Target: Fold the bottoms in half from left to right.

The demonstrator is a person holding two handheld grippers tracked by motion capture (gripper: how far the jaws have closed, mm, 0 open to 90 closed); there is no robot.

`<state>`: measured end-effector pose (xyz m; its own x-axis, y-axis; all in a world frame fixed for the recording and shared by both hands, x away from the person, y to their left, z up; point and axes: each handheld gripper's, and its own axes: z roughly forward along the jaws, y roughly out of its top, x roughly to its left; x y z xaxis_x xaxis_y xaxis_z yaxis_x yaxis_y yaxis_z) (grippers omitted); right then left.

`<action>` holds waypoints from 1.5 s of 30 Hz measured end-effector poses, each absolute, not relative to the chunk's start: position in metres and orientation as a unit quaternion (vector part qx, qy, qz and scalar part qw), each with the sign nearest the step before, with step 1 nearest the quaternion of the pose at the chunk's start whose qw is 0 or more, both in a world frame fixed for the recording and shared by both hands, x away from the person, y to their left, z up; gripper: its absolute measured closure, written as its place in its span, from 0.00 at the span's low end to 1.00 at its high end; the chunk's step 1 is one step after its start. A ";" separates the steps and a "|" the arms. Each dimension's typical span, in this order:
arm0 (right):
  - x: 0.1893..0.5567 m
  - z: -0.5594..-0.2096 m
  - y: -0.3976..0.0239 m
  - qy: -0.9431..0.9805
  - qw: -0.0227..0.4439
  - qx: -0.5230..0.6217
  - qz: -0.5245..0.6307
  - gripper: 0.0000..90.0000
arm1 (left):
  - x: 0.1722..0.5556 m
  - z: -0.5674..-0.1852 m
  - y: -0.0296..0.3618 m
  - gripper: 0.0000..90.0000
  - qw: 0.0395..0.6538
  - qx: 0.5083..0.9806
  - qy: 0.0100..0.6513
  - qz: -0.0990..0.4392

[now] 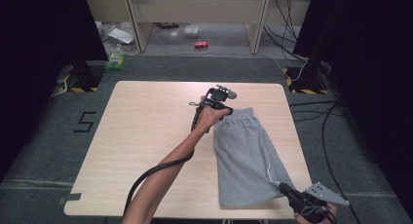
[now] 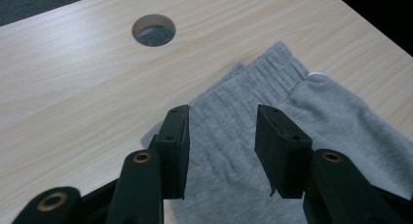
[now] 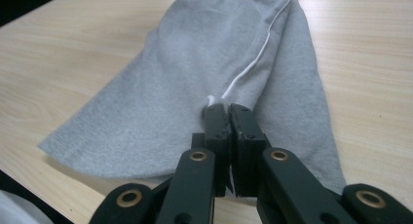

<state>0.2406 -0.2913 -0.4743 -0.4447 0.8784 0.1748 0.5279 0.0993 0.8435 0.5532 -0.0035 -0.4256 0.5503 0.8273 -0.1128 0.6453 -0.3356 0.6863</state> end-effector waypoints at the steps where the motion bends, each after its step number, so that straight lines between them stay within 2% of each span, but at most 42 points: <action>1: 0.240 -0.476 -0.292 0.721 0.195 0.490 0.450 0.97 | 0.553 -0.427 0.002 0.62 0.349 0.807 0.459 0.130; 20: 0.242 -0.487 -0.306 0.719 0.192 0.517 0.422 0.96 | 0.543 -0.444 0.025 0.58 0.352 0.804 0.466 0.114; 23: 0.243 -0.487 -0.308 0.716 0.194 0.521 0.423 0.93 | 0.543 -0.446 0.025 0.58 0.352 0.804 0.466 0.112; 24: 0.243 -0.486 -0.309 0.714 0.199 0.526 0.418 0.84 | 0.542 -0.448 0.025 0.57 0.351 0.804 0.467 0.111; 25: 0.243 -0.486 -0.310 0.709 0.199 0.530 0.421 0.83 | 0.542 -0.448 0.025 0.57 0.351 0.804 0.467 0.110; 35: 0.257 -0.466 -0.303 0.707 0.215 0.515 0.435 0.71 | 0.541 -0.447 0.028 0.56 0.352 0.802 0.470 0.111; 41: 0.280 -0.458 -0.293 0.723 0.213 0.503 0.423 0.67 | 0.540 -0.444 0.029 0.55 0.354 0.802 0.468 0.112; 45: 0.309 -0.463 -0.281 0.738 0.196 0.504 0.404 0.66 | 0.540 -0.447 0.029 0.55 0.353 0.802 0.470 0.110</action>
